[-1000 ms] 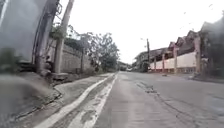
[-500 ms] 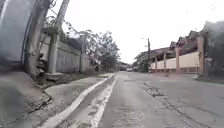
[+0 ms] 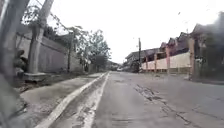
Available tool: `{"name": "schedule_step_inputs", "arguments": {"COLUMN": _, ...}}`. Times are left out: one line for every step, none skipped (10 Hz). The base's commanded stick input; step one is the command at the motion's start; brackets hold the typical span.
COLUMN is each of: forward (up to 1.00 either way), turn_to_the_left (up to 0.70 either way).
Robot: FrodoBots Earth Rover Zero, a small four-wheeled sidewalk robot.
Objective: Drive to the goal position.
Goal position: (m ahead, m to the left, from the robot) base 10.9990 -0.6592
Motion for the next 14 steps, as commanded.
{"name": "schedule_step_inputs", "arguments": {"forward": 0.70, "turn_to_the_left": 0.00}}
{"name": "schedule_step_inputs", "arguments": {"forward": 0.70, "turn_to_the_left": 0.00}}
{"name": "schedule_step_inputs", "arguments": {"forward": 0.70, "turn_to_the_left": 0.00}}
{"name": "schedule_step_inputs", "arguments": {"forward": 0.70, "turn_to_the_left": 0.00}}
{"name": "schedule_step_inputs", "arguments": {"forward": 0.70, "turn_to_the_left": 0.24}}
{"name": "schedule_step_inputs", "arguments": {"forward": 0.70, "turn_to_the_left": 0.35}}
{"name": "schedule_step_inputs", "arguments": {"forward": 0.70, "turn_to_the_left": 0.35}}
{"name": "schedule_step_inputs", "arguments": {"forward": 0.70, "turn_to_the_left": 0.34}}
{"name": "schedule_step_inputs", "arguments": {"forward": 0.70, "turn_to_the_left": 0.27}}
{"name": "schedule_step_inputs", "arguments": {"forward": 0.70, "turn_to_the_left": 0.02}}
{"name": "schedule_step_inputs", "arguments": {"forward": 0.70, "turn_to_the_left": 0.02}}
{"name": "schedule_step_inputs", "arguments": {"forward": 0.70, "turn_to_the_left": 0.00}}
{"name": "schedule_step_inputs", "arguments": {"forward": 0.70, "turn_to_the_left": 0.00}}
{"name": "schedule_step_inputs", "arguments": {"forward": 0.70, "turn_to_the_left": 0.00}}
